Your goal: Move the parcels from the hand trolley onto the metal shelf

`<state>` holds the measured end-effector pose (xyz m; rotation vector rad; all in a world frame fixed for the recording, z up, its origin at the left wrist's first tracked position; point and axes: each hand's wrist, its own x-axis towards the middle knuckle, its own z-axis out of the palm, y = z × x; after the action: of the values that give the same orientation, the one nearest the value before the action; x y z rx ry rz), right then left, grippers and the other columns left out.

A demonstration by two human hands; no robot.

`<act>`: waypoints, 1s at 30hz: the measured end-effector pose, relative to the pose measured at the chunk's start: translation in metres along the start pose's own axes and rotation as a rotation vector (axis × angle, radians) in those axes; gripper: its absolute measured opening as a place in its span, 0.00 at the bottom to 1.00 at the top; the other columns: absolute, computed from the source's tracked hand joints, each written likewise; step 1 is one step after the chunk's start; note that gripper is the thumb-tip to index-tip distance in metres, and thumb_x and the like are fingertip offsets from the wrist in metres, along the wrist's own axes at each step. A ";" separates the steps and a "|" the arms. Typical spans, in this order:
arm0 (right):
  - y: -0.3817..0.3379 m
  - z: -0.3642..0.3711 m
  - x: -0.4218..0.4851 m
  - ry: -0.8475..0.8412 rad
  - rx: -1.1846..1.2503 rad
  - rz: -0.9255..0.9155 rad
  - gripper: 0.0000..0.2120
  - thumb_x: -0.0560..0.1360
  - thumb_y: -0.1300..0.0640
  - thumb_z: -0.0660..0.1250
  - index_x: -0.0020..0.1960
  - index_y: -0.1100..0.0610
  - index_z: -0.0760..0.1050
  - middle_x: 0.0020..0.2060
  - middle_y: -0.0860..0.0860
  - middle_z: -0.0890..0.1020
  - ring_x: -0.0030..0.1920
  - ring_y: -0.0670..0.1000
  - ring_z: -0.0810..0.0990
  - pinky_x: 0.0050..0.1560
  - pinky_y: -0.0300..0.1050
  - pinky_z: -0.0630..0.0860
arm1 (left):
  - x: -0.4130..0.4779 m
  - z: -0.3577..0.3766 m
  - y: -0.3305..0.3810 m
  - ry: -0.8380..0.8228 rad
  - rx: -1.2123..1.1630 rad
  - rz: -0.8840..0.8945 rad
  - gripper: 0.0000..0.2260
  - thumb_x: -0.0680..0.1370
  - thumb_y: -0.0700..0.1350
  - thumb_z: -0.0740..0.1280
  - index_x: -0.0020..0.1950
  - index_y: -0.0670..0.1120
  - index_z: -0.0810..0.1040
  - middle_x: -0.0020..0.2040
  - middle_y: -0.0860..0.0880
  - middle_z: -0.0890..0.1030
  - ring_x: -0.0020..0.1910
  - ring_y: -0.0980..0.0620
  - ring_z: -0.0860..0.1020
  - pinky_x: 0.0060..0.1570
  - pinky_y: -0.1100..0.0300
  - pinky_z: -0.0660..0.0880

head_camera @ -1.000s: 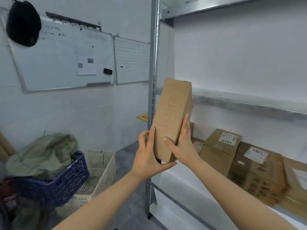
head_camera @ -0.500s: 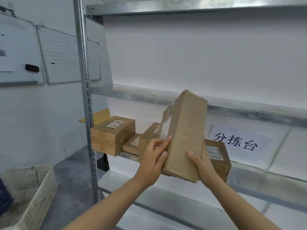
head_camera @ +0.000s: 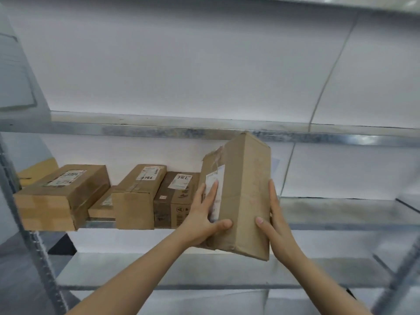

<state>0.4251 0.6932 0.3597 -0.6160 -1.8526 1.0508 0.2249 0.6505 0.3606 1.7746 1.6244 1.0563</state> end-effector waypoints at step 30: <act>0.142 -0.158 0.000 0.195 -0.137 0.266 0.36 0.66 0.37 0.58 0.72 0.35 0.54 0.70 0.43 0.66 0.71 0.50 0.63 0.71 0.60 0.60 | 0.118 0.169 -0.006 -0.135 0.198 -0.218 0.49 0.64 0.73 0.65 0.75 0.63 0.39 0.77 0.48 0.38 0.76 0.44 0.53 0.72 0.47 0.61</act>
<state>0.5632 0.8312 0.2766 -1.0321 -1.7118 0.9982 0.3566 0.7892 0.2842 1.7014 1.8392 0.6830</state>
